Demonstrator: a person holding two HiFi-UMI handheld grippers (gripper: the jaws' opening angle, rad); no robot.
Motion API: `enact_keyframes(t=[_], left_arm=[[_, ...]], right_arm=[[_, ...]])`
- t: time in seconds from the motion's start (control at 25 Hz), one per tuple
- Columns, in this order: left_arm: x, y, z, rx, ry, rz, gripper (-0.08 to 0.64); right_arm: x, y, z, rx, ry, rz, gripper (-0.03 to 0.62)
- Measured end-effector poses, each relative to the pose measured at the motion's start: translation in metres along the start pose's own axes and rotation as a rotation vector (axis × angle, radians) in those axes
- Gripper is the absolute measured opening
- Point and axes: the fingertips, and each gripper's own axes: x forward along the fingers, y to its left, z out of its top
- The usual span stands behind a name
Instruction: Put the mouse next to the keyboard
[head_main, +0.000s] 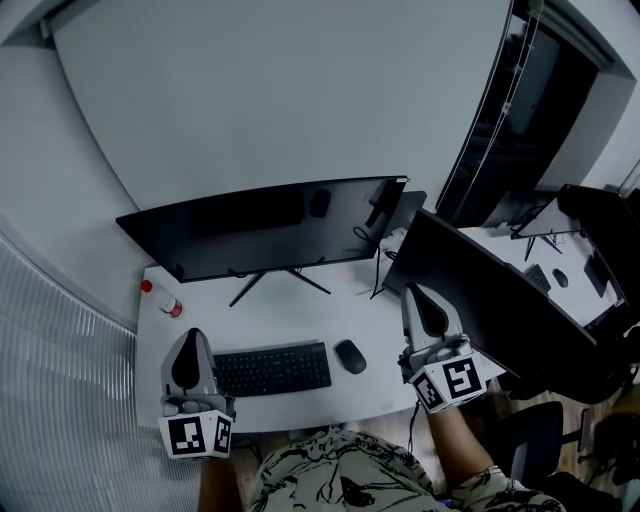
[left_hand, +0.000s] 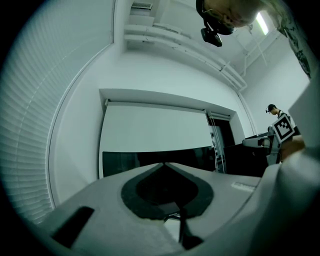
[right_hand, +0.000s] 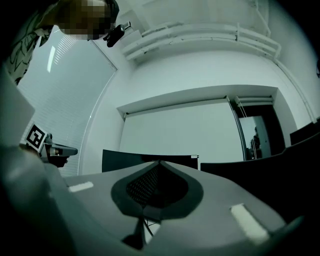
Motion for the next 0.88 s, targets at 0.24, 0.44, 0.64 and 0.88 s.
enact_keyframes(t=[0.24, 0.44, 0.64, 0.88], left_arm=[[0.000, 0.008, -0.002, 0.006, 0.000, 0.014, -0.006], [-0.001, 0.010, -0.009, -0.001, 0.007, 0.016, -0.006], [-0.002, 0.007, -0.010, 0.003, 0.012, 0.011, -0.006], [-0.002, 0.004, -0.010, 0.000, 0.010, 0.003, -0.006]], right_arm=[[-0.002, -0.006, 0.000, -0.004, -0.002, -0.015, 0.005], [-0.004, -0.009, -0.004, -0.003, 0.000, -0.024, 0.005], [-0.005, -0.006, -0.004, -0.004, 0.006, -0.019, 0.005], [-0.008, -0.003, -0.003, 0.001, 0.001, -0.014, 0.004]])
